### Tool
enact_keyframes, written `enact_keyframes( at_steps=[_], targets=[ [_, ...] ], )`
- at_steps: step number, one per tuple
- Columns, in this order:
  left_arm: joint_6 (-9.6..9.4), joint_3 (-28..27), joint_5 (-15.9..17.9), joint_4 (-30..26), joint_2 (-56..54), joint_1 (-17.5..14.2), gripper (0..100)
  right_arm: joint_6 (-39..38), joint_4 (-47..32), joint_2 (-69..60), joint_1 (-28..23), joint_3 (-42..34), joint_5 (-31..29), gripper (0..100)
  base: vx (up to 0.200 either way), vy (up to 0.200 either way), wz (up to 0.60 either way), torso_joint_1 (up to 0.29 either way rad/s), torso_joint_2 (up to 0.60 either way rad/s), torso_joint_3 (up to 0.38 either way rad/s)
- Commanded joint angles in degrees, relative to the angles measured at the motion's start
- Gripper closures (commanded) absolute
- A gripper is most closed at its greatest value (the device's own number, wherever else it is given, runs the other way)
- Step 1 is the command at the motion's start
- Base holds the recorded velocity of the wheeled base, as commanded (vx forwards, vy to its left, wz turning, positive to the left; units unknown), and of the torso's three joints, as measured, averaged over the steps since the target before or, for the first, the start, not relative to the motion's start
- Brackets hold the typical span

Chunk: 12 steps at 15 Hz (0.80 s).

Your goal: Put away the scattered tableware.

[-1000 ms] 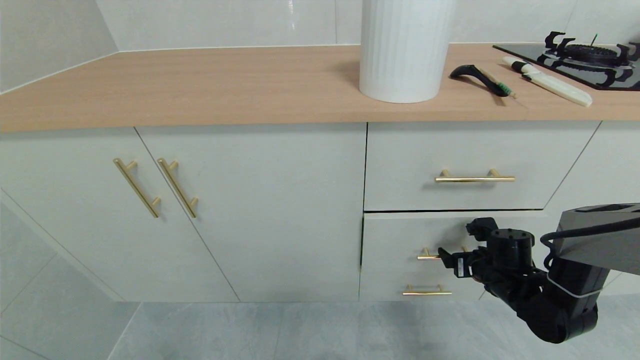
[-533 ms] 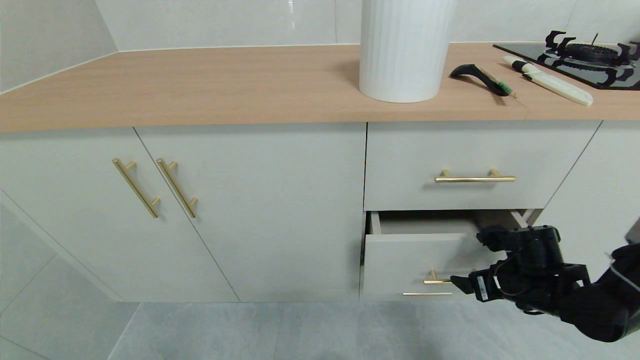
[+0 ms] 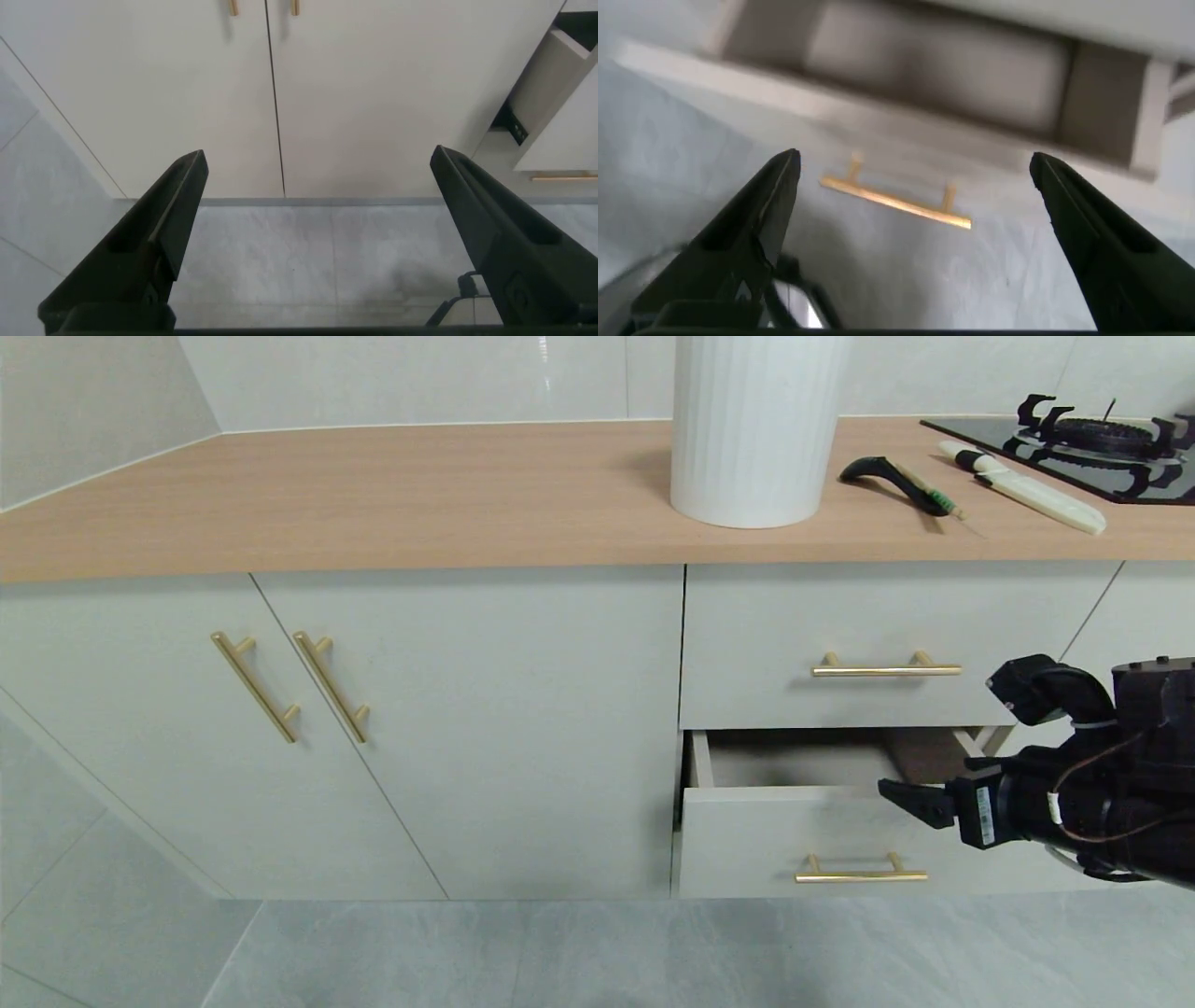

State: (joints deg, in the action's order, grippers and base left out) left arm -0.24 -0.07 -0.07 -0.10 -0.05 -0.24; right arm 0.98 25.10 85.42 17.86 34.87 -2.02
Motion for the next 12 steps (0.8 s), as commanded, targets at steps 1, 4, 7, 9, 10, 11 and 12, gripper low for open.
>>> enact_keyframes(
  at_steps=[1, 4, 7, 9, 10, 11, 12],
  targets=[
    [-0.02, -0.01, -0.01, 0.01, 0.05, -0.02, 0, -0.18, 3.55, 3.44, 0.51, -0.24, -0.88, 0, 0.0, 0.0, 0.0, 0.0, 0.0, 0.0],
    [-0.02, 0.07, -0.01, 0.01, 0.05, -0.02, 0, -0.54, 17.17, 14.95, 0.51, -1.64, -8.61, 0, 0.0, 0.0, 0.0, 0.0, 0.0, 0.0],
    [-0.02, -0.01, -0.01, 0.01, 0.05, -0.02, 0, -4.32, 30.89, 23.74, 1.74, -2.08, -13.62, 0, 0.0, 0.0, 0.0, 0.0, 0.0, 0.0],
    [-0.02, -0.01, -0.01, 0.01, 0.05, -0.02, 0, -4.49, 33.35, 26.38, 2.27, -1.91, -14.85, 0, 0.0, 0.0, 0.0, 0.0, 0.0, 0.0],
    [-0.02, -0.01, -0.01, 0.01, 0.05, -0.02, 0, -4.49, 33.35, 26.29, 2.44, -2.08, -14.85, 0, 0.0, 0.0, 0.0, 0.0, 0.0, 0.0],
    [-0.02, -0.01, -0.01, 0.01, 0.05, -0.02, 0, -4.49, 33.35, 26.29, 2.53, -2.17, -14.85, 0, 0.0, 0.0, 0.0, 0.0, 0.0, 0.0],
    [-0.02, -0.01, -0.01, 0.01, 0.05, -0.02, 0, -4.49, 33.17, 25.85, 2.44, -2.61, -14.76, 0, 0.0, 0.0, 0.0, 0.0, 0.0, 0.0]
  ],
)
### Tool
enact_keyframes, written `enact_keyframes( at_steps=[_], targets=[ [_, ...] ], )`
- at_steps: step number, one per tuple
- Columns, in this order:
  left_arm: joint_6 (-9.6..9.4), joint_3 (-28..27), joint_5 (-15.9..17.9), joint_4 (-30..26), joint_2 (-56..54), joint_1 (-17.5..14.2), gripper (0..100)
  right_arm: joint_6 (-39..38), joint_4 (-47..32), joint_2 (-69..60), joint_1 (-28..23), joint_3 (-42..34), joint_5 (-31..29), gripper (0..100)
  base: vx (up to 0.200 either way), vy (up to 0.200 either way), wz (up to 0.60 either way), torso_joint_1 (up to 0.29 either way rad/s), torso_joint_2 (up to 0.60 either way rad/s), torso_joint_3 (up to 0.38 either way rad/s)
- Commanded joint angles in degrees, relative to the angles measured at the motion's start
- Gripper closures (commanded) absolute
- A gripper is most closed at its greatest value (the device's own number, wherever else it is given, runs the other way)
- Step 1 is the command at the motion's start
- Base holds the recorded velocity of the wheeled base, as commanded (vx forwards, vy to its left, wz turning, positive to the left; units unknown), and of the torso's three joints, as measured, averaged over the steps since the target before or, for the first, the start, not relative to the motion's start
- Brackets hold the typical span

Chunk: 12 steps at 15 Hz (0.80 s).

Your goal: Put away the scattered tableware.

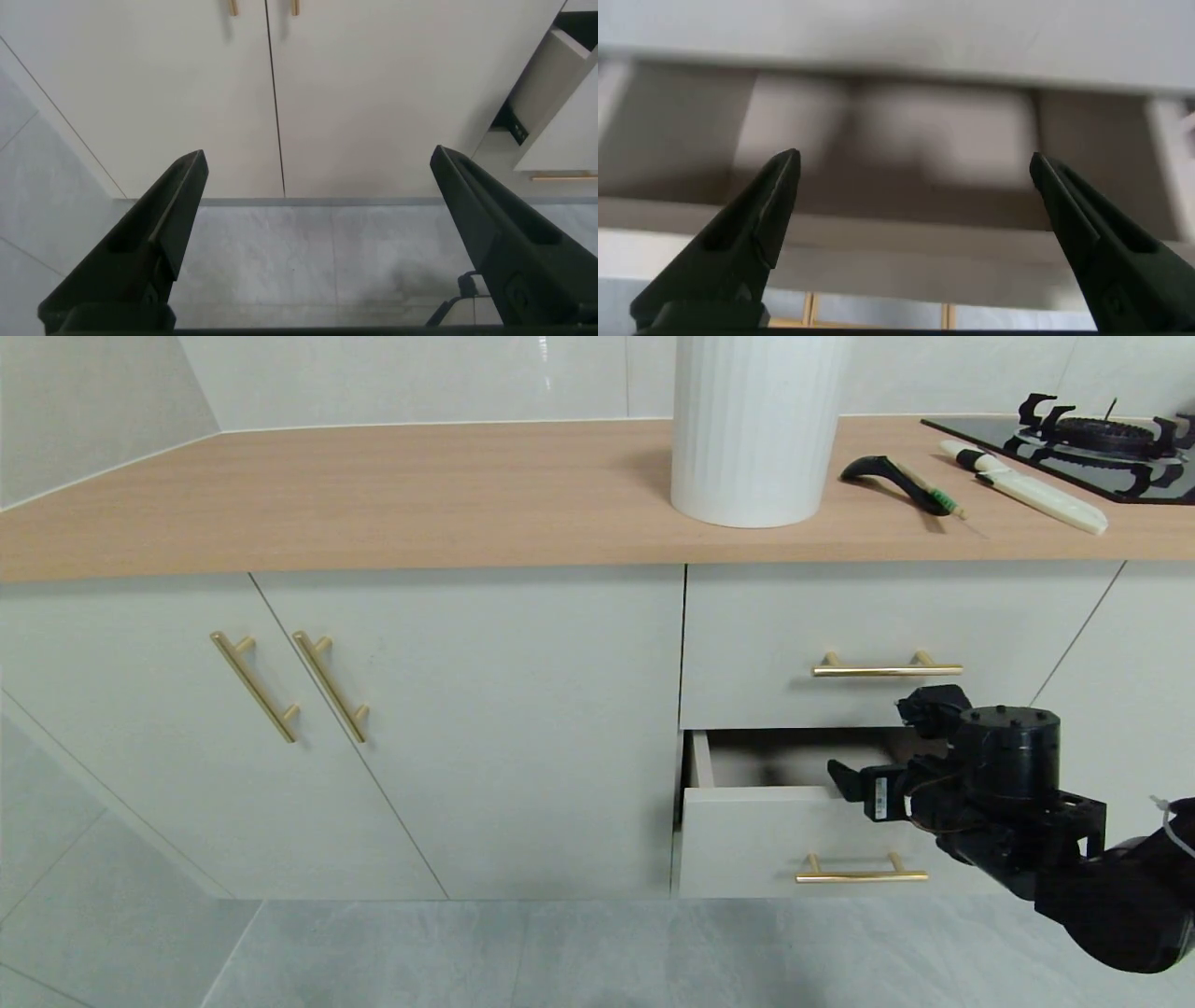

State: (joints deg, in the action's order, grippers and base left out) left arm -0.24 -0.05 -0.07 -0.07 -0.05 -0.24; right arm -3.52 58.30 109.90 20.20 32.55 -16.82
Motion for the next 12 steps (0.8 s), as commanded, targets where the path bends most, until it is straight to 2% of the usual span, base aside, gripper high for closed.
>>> enact_keyframes(
  at_steps=[1, 3, 9, 12],
  targets=[
    [-0.02, 0.05, -0.01, -0.01, 0.05, -0.02, 0, 0.18, -0.2, 0.58, 0.19, -0.91, 0.21, 0, 0.0, 0.0, 0.0, 0.0, 0.0, 0.0],
    [-0.02, -0.04, -0.01, -0.01, 0.05, -0.02, 0, 0.18, -1.17, -0.39, 0.19, -1.08, 0.21, 0, 0.0, 0.0, 0.0, 0.0, 0.0, 0.0],
    [-0.02, -0.04, -0.01, -0.01, 0.05, -0.02, 0, 0.01, -18.39, -9.61, 1.16, -0.03, 2.85, 0, 0.0, 0.0, 0.0, 0.0, 0.0, 0.0],
    [-0.02, -0.04, -0.01, -0.01, 0.05, -0.02, 0, 0.01, -27.8, -14.71, 2.74, 0.5, 6.54, 0, 0.0, 0.0, 0.0, 0.0, 0.0, 0.0]
  ],
)
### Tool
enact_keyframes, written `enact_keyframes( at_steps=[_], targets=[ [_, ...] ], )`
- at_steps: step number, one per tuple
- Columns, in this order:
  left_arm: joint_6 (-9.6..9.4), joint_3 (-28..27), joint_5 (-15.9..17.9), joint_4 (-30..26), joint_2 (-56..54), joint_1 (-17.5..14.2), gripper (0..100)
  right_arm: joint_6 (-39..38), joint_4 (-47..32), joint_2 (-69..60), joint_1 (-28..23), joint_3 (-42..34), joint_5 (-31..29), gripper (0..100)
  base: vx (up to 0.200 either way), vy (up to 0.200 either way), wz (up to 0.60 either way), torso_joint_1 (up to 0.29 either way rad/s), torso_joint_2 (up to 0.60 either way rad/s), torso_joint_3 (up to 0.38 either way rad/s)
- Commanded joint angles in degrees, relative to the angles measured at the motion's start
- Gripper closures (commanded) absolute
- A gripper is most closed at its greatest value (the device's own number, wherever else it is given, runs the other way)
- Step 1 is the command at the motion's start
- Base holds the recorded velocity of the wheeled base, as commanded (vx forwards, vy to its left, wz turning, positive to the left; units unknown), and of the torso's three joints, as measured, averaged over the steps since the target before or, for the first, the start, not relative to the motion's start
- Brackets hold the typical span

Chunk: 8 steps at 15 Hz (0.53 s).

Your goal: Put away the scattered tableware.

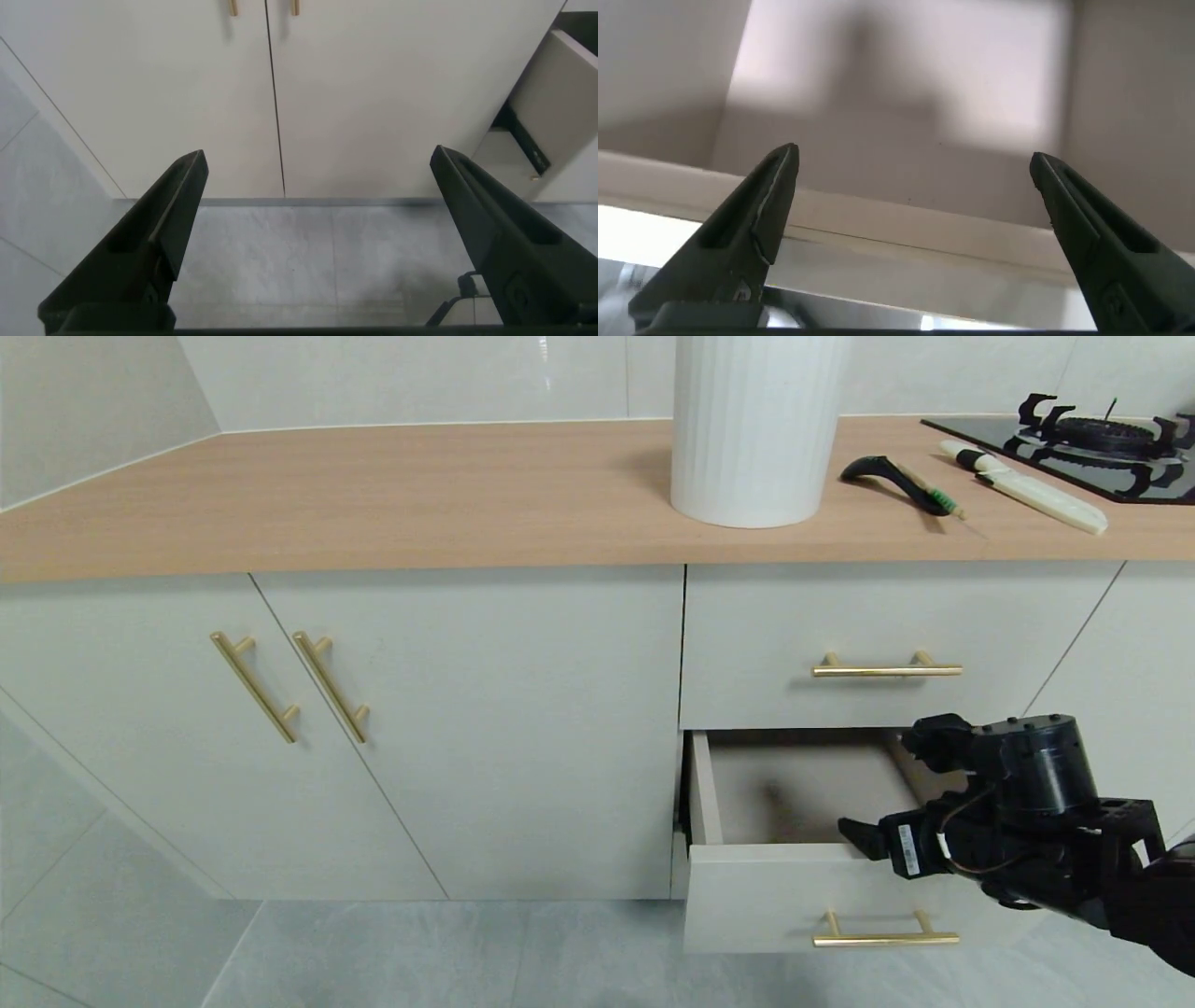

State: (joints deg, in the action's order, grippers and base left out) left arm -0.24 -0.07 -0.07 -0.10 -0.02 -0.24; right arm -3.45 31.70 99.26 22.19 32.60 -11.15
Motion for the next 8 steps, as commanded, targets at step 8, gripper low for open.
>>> enact_keyframes(
  at_steps=[8],
  targets=[
    [-0.02, 0.07, -0.01, 0.01, 0.02, -0.02, 0, 0.29, -33.01, -11.45, 4.44, 7.13, 5.27, 0, 0.0, 0.0, 0.0, 0.0, 0.0, 0.0]
  ],
)
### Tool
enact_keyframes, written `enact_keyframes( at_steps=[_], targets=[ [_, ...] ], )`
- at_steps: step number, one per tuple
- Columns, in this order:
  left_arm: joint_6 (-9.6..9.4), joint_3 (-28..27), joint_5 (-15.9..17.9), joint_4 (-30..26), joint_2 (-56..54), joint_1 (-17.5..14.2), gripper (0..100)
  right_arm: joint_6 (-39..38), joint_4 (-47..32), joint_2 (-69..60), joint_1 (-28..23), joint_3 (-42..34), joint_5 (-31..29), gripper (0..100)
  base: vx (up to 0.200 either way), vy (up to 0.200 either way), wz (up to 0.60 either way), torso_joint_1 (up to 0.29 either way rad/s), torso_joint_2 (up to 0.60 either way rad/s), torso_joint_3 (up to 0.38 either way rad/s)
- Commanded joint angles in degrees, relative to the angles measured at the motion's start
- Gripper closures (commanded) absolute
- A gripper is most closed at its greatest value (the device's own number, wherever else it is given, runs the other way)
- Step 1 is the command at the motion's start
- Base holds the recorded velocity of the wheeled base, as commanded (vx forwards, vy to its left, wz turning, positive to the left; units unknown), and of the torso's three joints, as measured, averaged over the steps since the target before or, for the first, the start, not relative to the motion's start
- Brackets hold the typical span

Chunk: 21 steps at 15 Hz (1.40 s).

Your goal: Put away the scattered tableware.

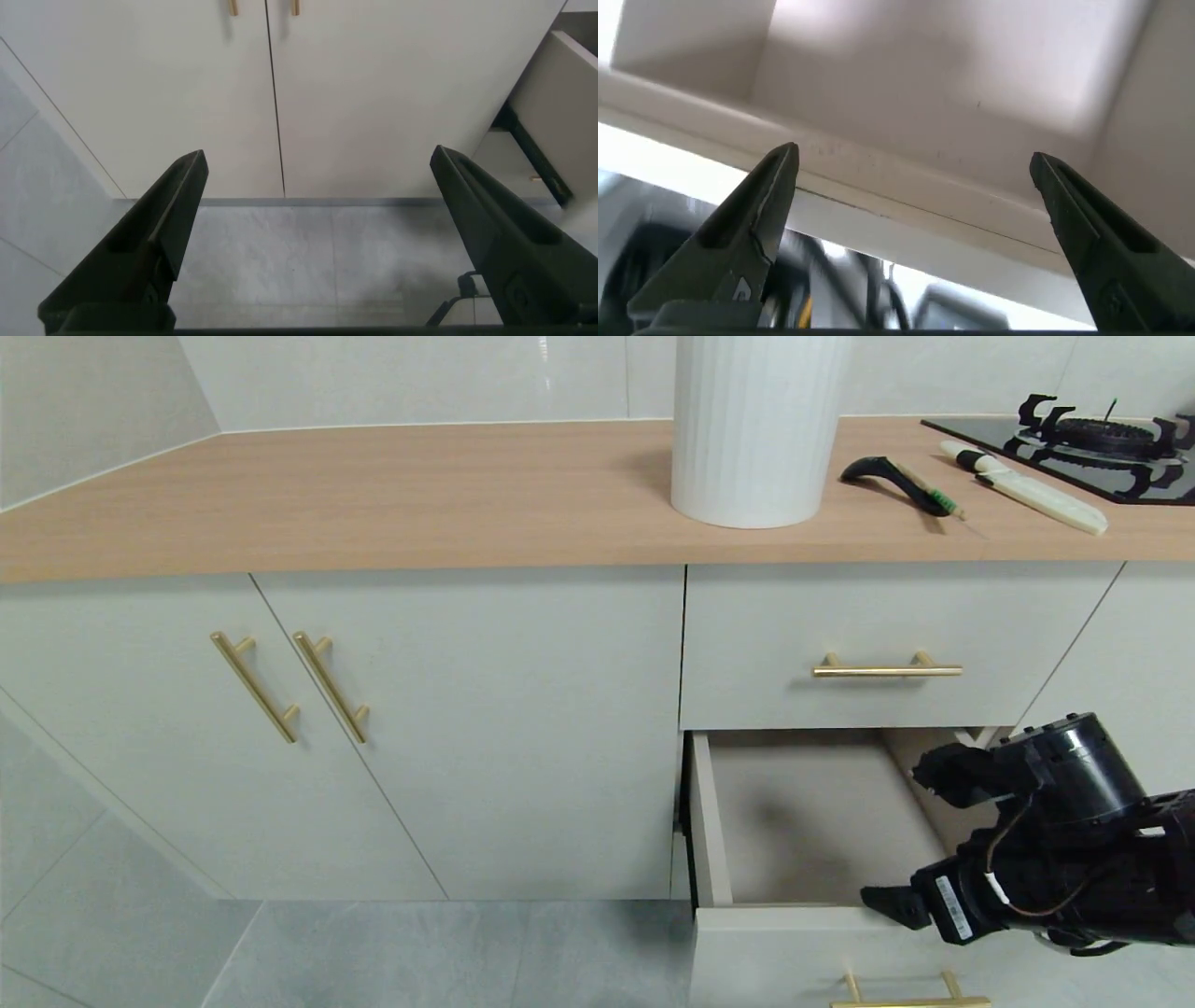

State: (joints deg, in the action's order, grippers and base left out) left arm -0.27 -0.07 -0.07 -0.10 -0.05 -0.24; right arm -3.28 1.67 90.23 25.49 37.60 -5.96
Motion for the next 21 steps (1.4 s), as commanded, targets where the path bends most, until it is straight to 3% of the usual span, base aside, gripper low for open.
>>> enact_keyframes(
  at_steps=[1, 4, 8, 10, 12, 17, 21],
  targets=[
    [0.0, -0.01, -0.01, 0.01, 0.05, -0.02, 0, 0.12, -6.68, -3.05, 1.84, 3.01, 0.07, 0, 0.0, 0.0, 0.0, 0.0, 0.0, 0.0],
    [0.0, -0.01, -0.01, 0.01, 0.05, -0.02, 0, 4.77, -16.52, -5.24, 2.46, 3.71, -0.02, 0, 0.0, 0.0, 0.0, 0.0, 0.0, 0.0],
    [0.0, -0.01, -0.01, 0.01, 0.05, -0.02, 0, 5.3, -33.13, -6.3, 4.83, 8.72, 0.07, 0, 0.0, 0.0, 0.0, 0.0, 0.0, 0.0],
    [0.0, -0.01, -0.01, 0.01, 0.05, -0.02, 0, 5.39, -37.18, -6.21, 5.8, 9.51, 0.07, 0, 0.0, 0.0, 0.0, 0.0, 0.0, 0.0],
    [0.0, -0.01, -0.01, 0.01, 0.05, -0.02, 0, 5.04, -35.86, -5.95, 5.8, 10.48, -0.02, 0, 0.0, 0.0, 0.0, 0.0, 0.0, 0.0],
    [0.0, -0.01, -0.01, 0.01, 0.05, -0.02, 0, 1.96, -23.55, 0.64, 5.8, 7.4, -0.19, 0, 0.0, 0.0, 0.0, 0.0, 0.0, 0.0],
    [0.0, -0.01, -0.01, 0.01, 0.05, -0.02, 0, 3.46, -25.58, 1.61, 6.06, 5.12, 0.16, 0, 0.0, 0.0, 0.0, 0.0, 0.0, 0.0]
  ],
)
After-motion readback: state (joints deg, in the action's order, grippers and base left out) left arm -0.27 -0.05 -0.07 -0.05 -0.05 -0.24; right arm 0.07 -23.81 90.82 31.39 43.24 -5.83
